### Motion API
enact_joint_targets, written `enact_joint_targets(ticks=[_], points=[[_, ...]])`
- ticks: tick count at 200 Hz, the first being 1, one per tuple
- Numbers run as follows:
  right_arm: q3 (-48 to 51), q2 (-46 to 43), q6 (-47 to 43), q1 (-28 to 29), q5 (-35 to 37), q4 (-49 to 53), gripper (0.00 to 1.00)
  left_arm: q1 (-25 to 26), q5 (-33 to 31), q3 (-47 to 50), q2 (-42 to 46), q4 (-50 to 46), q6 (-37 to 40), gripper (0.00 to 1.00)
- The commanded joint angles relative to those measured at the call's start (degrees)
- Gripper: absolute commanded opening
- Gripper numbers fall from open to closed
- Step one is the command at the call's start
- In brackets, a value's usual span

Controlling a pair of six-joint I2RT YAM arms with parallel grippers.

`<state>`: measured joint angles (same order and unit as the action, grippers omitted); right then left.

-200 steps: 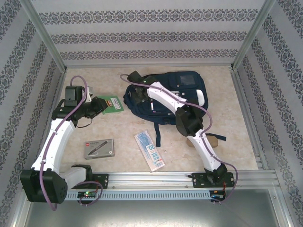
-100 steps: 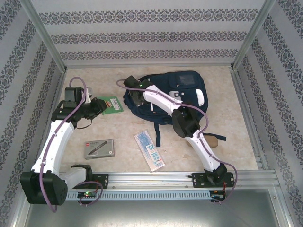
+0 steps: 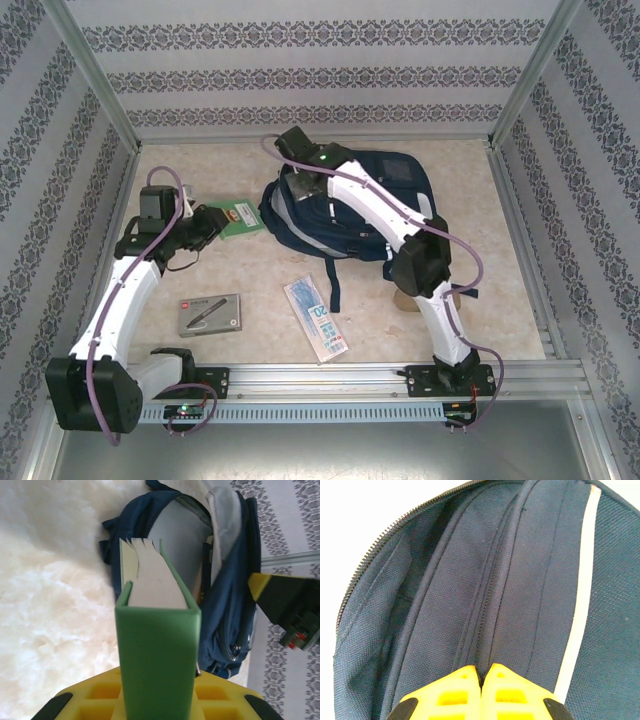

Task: Pack the student bag
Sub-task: Open the student bag at the top-center of the table, then place the book in the student bag.

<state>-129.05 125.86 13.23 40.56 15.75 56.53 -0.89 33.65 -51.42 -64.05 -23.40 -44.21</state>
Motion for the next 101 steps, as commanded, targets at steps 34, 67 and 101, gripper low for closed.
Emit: enact_joint_targets(ticks=[34, 67, 101], points=[[-0.73, -10.24, -2.51, -3.38, -18.39, -7.08, 0.00, 0.19, 6.52, 2.51, -7.17, 25.99, -10.88, 0.00], [-0.82, -11.25, -3.39, -5.66, -23.64, -7.93, 0.00, 5.31, 4.67, 3.07, -12.26, 34.40, -13.61, 0.00], [-0.67, -11.37, -1.73, -7.69, -26.67, -8.46, 0.00, 13.10, 1.46, 2.05, -20.62, 45.49, -17.81, 0.00]])
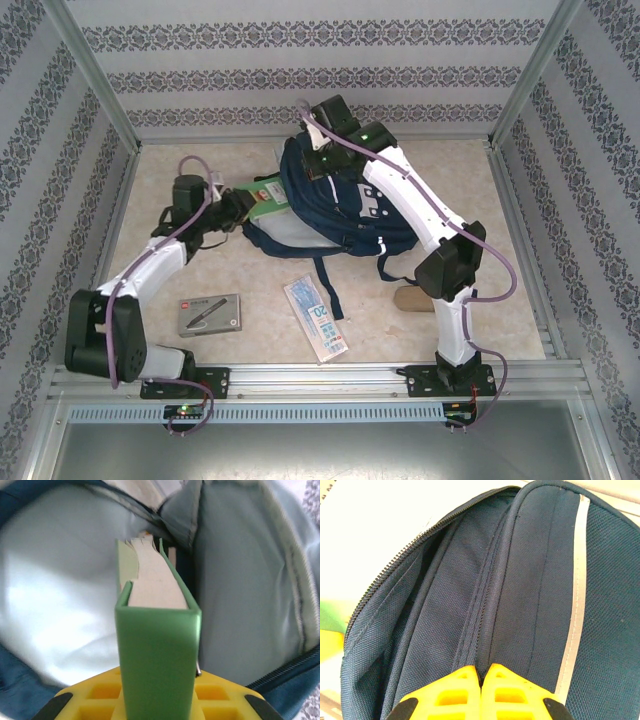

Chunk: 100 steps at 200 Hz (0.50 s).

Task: Pack the student bag
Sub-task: Place the book in the student bag.

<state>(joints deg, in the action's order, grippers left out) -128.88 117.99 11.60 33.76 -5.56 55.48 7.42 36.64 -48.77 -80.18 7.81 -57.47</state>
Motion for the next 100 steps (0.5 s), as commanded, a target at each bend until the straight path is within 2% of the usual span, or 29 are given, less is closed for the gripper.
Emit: enact_joint_targets(ticks=[1, 20, 44, 76, 100], points=[[-0.85, -3.49, -0.09, -0.89, -5.43, -7.41, 0.00, 5.06, -1.60, -0.65, -4.82, 14.79, -4.74, 0.00], [-0.98, -3.39, -0.08, -0.98, -5.41, -7.32, 0.00, 8.66, -2.93, -2.12, -9.94, 21.97, -7.87, 0.00], [-1.02, -3.04, 0.28, -0.99, -5.02, -6.81, 0.00, 11.81, -3.62, -5.83, -15.43, 25.99, -9.33, 0.00], [-0.87, -2.86, 0.46, -1.06, -5.40, -6.70, 0.00, 13.60, -4.29, -8.88, -19.73, 28.17, -10.38, 0.00], [-0.93, -3.18, 0.94, -1.95, -6.95, -6.97, 0.00, 13.82, -4.77, -8.92, -19.48, 27.41, -10.06, 0.00]])
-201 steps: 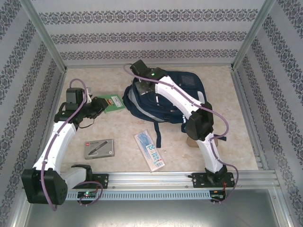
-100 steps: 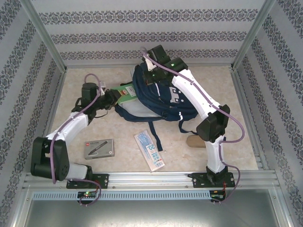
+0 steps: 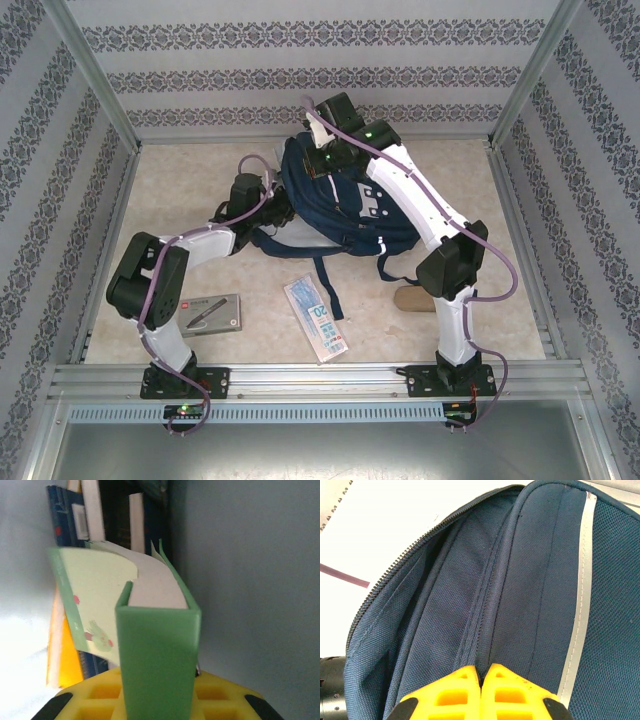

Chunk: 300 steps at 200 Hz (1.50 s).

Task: Pack the student bag
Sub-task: Place the book in the student bag.

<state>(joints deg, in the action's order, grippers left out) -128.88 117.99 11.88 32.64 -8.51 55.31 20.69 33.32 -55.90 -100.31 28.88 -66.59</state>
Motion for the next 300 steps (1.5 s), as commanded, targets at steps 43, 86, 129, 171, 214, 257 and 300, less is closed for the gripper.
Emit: enact_joint_targets(ticks=[43, 86, 129, 171, 214, 257, 300], points=[[-0.08, -4.50, 4.06, -4.72, -11.16, -9.13, 0.00, 0.26, -4.22, -2.46, 7.13, -2.80, 4.85, 0.00], [1.49, -5.49, 4.97, -5.85, -12.52, -9.61, 0.00, -0.91, -3.28, -2.46, 8.43, 1.77, 2.81, 0.00], [1.78, -5.23, 5.70, -5.75, -13.36, -9.42, 0.00, -0.23, -1.39, -4.96, 2.86, 5.73, 0.38, 0.00], [1.54, -5.24, 5.94, -5.42, -13.97, -9.69, 0.00, 1.39, -0.82, -5.47, -5.29, 8.61, -1.18, 0.00], [1.26, -4.95, 6.23, -4.88, -14.25, -9.72, 0.00, 3.23, -0.88, -10.36, -12.79, 5.44, -0.63, 0.00], [1.26, -4.80, 6.27, -4.44, -14.14, -9.67, 0.00, 6.12, -3.58, -18.57, -18.27, -5.40, 2.86, 0.12], [1.69, -4.78, 6.06, -4.34, -13.31, -9.34, 0.00, 6.92, -5.56, -23.03, -20.53, -14.46, 5.26, 0.44]])
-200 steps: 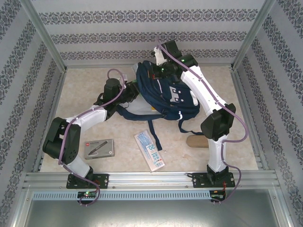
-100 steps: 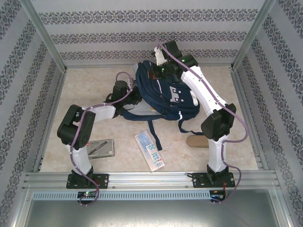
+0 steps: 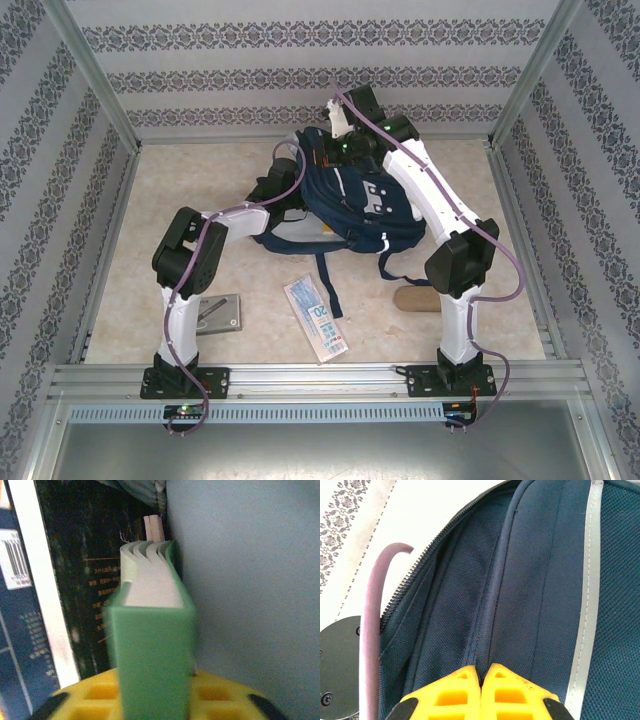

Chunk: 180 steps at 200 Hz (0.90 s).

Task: Pack the student bag
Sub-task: Place the book in the student bag.

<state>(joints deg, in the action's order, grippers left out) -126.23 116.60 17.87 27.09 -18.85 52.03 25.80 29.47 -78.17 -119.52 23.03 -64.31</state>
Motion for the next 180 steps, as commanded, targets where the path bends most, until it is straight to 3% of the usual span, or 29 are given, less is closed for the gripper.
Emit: enact_joint_targets(ticks=[1, 33, 104, 113, 137, 180], points=[[-0.90, -3.48, 0.07, 1.21, -2.91, -6.06, 0.00, 1.84, -1.75, -0.80, -1.28, -8.91, 3.20, 0.44], [1.95, -4.60, 0.08, 0.79, -2.33, -7.39, 0.00, 1.40, -2.36, -0.11, 1.38, -13.57, 6.34, 0.58], [5.67, -6.11, 0.33, 0.51, -2.57, -9.28, 0.00, 0.08, -6.66, 0.61, 6.52, -23.61, 13.21, 0.54], [6.55, -6.44, 0.41, 0.51, -2.51, -9.77, 0.00, -0.29, -7.29, 1.10, 7.10, -24.52, 13.77, 0.50], [8.01, -6.92, 0.74, 0.46, -2.83, -10.78, 0.00, -0.74, -7.46, 1.75, 7.24, -24.16, 13.93, 0.25], [8.20, -6.64, 1.03, 0.90, -3.58, -11.00, 0.00, -0.42, -3.66, -1.07, 3.34, -20.87, 11.49, 0.06]])
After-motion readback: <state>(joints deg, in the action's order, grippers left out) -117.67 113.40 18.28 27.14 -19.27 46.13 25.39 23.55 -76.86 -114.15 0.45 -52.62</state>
